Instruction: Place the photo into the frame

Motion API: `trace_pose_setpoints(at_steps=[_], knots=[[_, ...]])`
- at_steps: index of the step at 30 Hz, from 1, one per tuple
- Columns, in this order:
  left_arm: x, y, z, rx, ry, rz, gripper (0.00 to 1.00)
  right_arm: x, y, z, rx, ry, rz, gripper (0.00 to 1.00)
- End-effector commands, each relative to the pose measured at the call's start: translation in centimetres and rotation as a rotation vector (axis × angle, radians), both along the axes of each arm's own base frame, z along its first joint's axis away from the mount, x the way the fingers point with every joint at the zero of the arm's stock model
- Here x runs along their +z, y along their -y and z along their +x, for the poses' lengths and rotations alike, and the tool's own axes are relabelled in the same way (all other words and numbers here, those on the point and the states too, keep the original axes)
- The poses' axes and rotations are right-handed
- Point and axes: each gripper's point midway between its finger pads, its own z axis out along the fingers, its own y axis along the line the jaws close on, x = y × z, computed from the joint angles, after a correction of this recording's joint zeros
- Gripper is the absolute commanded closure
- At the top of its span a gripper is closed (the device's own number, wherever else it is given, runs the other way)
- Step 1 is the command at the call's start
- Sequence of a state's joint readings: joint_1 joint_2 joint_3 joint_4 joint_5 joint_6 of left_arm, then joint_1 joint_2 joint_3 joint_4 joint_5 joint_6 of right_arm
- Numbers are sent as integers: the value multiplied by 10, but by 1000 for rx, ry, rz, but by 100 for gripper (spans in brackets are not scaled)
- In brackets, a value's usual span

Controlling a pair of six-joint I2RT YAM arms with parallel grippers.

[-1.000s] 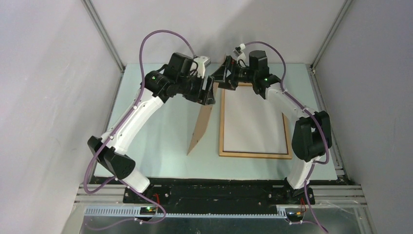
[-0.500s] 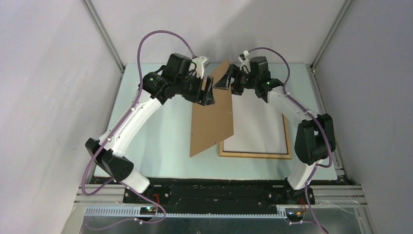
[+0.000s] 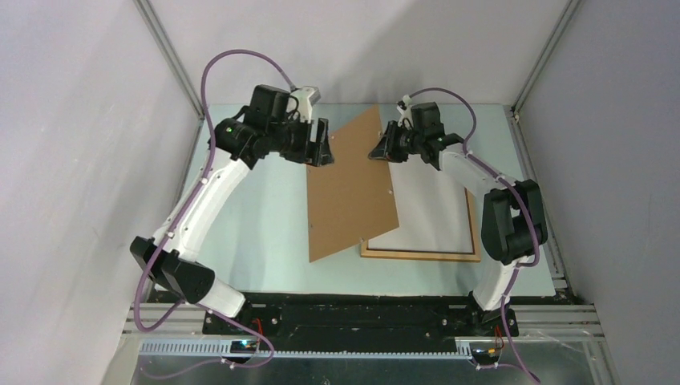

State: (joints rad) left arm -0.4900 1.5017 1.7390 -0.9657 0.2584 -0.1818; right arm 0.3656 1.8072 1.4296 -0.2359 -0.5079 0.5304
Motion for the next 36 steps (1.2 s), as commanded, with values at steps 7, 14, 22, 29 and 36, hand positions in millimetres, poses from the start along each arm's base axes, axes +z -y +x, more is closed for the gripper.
trace_pose_setpoints(at_steps=[7,14,22,29,36], knots=[[-13,-50,30,86,-10,-63,23,24,8,4,21,77,81,100],[-42,-63,47,110,-51,-77,22,71,25,-8,17,142,251,100],[-56,-59,60,92,-78,-93,22,103,77,-12,-71,189,358,100],[-60,-52,72,74,-98,-111,22,131,131,-23,-92,199,431,100],[-66,-48,84,65,-112,-112,22,122,186,-43,-110,158,451,100]])
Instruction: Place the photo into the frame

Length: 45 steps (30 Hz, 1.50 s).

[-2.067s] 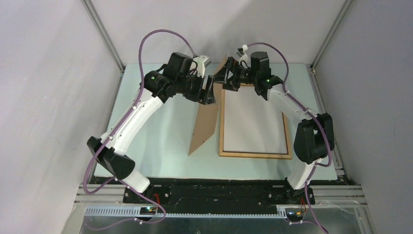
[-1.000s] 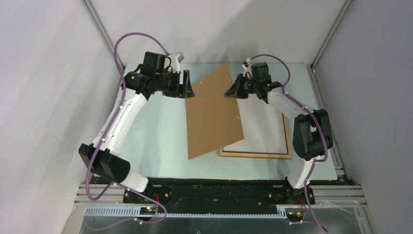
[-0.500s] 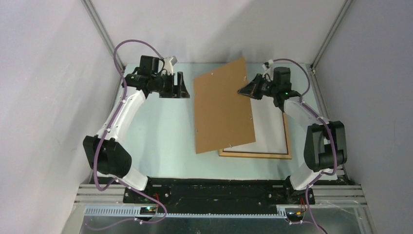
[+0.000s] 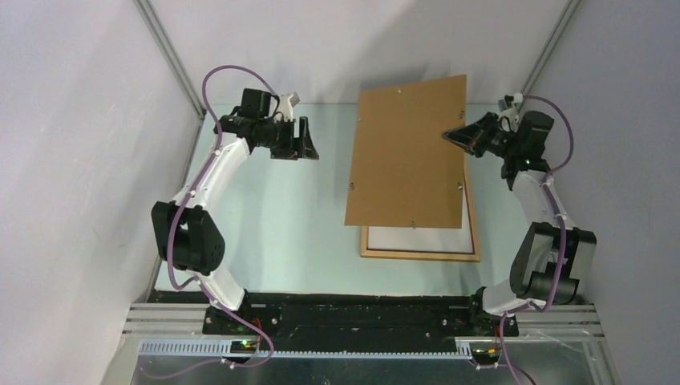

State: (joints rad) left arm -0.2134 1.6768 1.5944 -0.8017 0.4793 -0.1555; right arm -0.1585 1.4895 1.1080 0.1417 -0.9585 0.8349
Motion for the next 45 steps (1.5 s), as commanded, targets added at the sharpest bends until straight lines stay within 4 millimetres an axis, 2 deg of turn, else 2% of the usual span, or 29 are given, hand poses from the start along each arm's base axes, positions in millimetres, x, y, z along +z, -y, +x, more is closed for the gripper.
trace_pose_setpoints(at_steps=[1,6,9,13,19,27,39,45], knots=[[19,6,14,-36,72,-27,22,18,16,-35,91,45,36,100],[12,8,19,-39,53,-32,23,-5,57,-44,34,12,25,100],[8,9,22,-40,42,-32,23,-22,73,-49,30,-7,25,100],[2,10,23,-42,27,-32,23,-42,82,-52,46,-46,40,100],[-4,10,21,-44,12,-33,24,-69,89,-42,69,-67,59,100],[-5,4,18,-41,30,-3,17,-94,97,-24,60,-78,66,100],[-8,5,17,-49,28,-2,10,-113,90,-6,87,-110,60,100],[-8,6,17,-49,26,-7,9,-119,90,3,89,-124,78,100]])
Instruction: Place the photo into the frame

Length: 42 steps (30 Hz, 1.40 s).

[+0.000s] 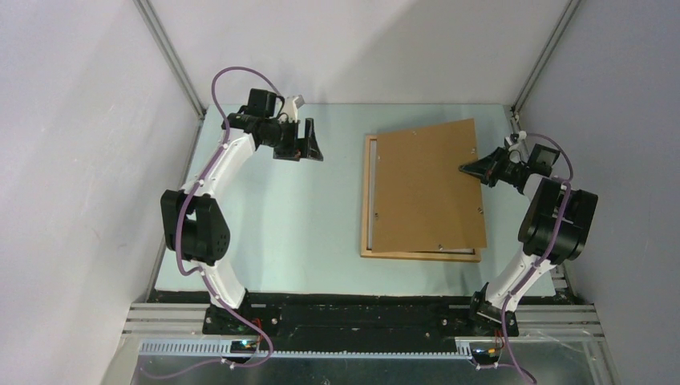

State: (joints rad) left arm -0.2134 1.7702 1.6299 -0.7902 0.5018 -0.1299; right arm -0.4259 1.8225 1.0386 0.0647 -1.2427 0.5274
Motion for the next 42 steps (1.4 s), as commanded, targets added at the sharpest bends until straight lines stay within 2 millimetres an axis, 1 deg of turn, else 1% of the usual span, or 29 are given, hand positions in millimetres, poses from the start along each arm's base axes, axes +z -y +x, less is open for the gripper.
trace_pose_setpoints(at_steps=[1,17,42], knots=[[14,-1,2,-17,59,-12,9,21,0,11,38,60,27,100],[7,2,3,-23,39,-16,11,16,-8,26,60,56,51,100],[7,3,3,-23,35,-21,13,3,-15,29,68,22,61,100]])
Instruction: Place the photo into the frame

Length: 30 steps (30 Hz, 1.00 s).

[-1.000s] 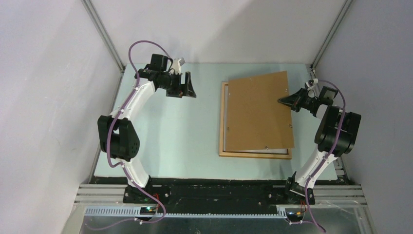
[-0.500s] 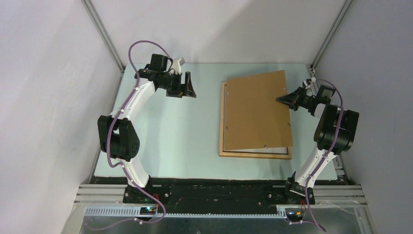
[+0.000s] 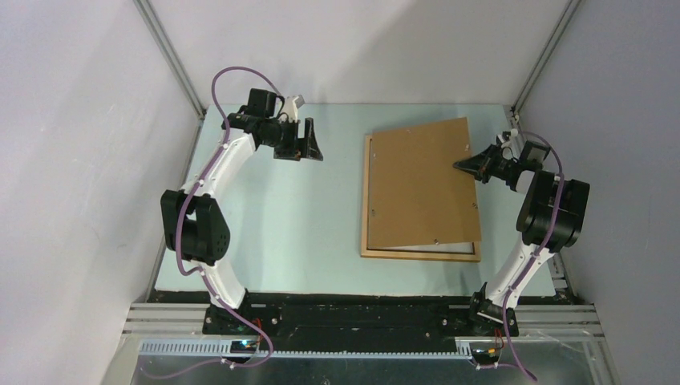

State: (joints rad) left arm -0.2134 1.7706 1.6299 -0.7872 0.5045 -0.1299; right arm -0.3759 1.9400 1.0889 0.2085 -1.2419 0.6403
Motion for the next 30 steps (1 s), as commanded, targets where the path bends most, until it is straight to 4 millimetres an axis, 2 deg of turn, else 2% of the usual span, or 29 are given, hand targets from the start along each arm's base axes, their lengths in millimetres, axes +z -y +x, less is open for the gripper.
trace_pose_setpoints(at_steps=[1,30], knots=[[7,2,2,-22,34,-19,13,18,-3,4,42,38,25,100],[6,2,2,-21,32,-17,13,0,-7,6,45,0,32,100]])
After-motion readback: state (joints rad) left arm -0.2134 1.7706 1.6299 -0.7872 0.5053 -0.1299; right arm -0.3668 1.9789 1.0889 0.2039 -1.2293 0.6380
